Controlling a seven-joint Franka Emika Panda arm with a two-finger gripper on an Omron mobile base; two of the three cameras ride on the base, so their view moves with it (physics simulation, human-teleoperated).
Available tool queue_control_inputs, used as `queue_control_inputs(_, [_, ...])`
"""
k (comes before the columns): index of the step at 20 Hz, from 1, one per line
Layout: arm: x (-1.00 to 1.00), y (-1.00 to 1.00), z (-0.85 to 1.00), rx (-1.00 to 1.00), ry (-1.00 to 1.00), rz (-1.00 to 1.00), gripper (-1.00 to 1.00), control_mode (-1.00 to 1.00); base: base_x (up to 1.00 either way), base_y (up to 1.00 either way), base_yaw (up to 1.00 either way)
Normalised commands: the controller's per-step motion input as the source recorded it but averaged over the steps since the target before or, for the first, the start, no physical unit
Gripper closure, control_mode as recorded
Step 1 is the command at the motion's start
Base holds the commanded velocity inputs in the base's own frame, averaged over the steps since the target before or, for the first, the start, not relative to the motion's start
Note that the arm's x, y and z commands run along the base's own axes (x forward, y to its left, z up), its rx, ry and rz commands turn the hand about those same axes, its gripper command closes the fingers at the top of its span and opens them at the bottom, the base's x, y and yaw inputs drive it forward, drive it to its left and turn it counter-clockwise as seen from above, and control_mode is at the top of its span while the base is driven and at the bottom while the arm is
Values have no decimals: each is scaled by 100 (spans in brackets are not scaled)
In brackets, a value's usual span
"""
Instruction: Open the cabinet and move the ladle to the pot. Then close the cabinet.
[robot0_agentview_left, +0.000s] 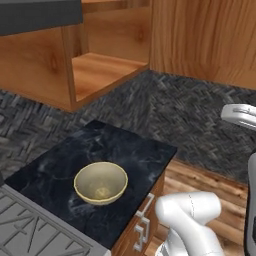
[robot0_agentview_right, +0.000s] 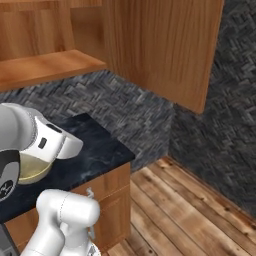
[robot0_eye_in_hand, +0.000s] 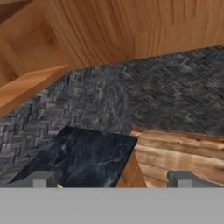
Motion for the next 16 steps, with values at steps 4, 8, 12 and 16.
queue_control_inputs(4, [0,0,0,0,0,0,-100,100,26,33,-20])
queue_control_inputs(8, [1,5,-1,3,0,0,-100,-100,4,30,-1])
queue_control_inputs(12, [-7,4,0,13,-1,0,-100,-100,0,0,0])
queue_control_inputs(16, [-24,-18,8,15,-1,0,-100,-100,0,0,0])
